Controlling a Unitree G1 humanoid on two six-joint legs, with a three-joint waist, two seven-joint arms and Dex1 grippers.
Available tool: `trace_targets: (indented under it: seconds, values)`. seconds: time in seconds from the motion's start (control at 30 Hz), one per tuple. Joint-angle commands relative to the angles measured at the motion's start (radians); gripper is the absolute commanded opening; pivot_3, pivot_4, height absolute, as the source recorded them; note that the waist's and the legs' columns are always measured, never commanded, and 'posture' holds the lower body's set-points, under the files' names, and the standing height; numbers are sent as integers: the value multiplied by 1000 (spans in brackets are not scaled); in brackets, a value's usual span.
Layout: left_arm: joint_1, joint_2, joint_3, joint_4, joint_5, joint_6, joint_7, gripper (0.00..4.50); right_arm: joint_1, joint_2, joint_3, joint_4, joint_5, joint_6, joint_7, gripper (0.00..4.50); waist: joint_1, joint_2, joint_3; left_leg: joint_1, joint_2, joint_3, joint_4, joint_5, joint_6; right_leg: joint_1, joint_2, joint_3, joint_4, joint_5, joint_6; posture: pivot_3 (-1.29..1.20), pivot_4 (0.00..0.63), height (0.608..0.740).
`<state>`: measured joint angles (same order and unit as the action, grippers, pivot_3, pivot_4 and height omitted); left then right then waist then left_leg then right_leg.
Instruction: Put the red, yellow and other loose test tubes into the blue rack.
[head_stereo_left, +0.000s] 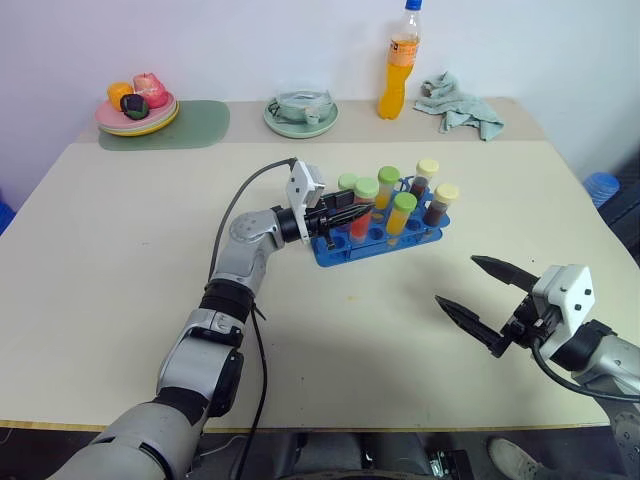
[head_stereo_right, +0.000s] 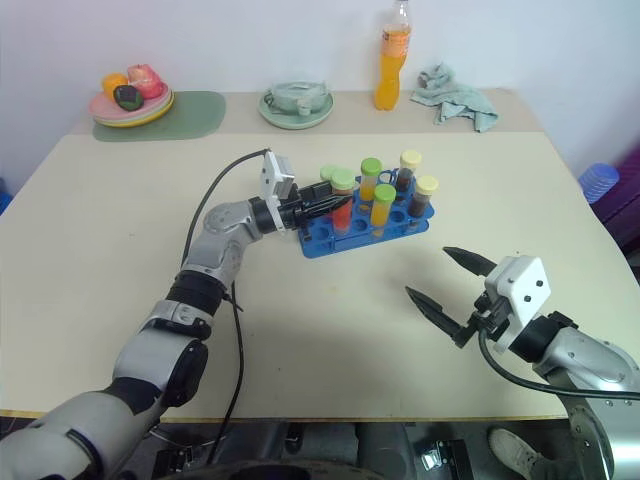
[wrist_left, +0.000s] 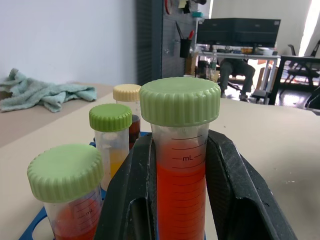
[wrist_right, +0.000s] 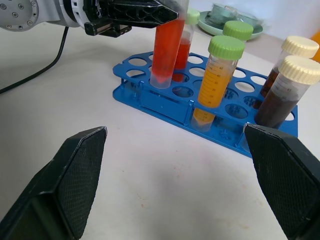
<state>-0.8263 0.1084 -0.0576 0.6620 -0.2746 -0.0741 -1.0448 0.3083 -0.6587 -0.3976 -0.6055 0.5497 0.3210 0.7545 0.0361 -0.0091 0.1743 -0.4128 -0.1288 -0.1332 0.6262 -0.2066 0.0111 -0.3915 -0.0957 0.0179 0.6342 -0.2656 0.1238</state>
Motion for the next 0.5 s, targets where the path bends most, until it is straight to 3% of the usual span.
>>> trace_targets:
  seconds: [0.03, 0.5]
  values:
    - [47, 32, -9, 27, 28, 34, 2, 736, -5, -2, -4, -18, -1, -17, 1, 4500, 0, 0, 0, 0, 0, 0, 0, 0, 0, 0, 0, 0, 0, 0, 0, 0, 150, 739]
    - [56, 41, -9, 14, 28, 41, 8, 736, -15, -3, 2, -18, 1, -9, -2, 4500, -26, 0, 0, -2, 0, 1, -6, 0, 0, -6, 0, 1, 0, 0, 0, 0, 150, 739]
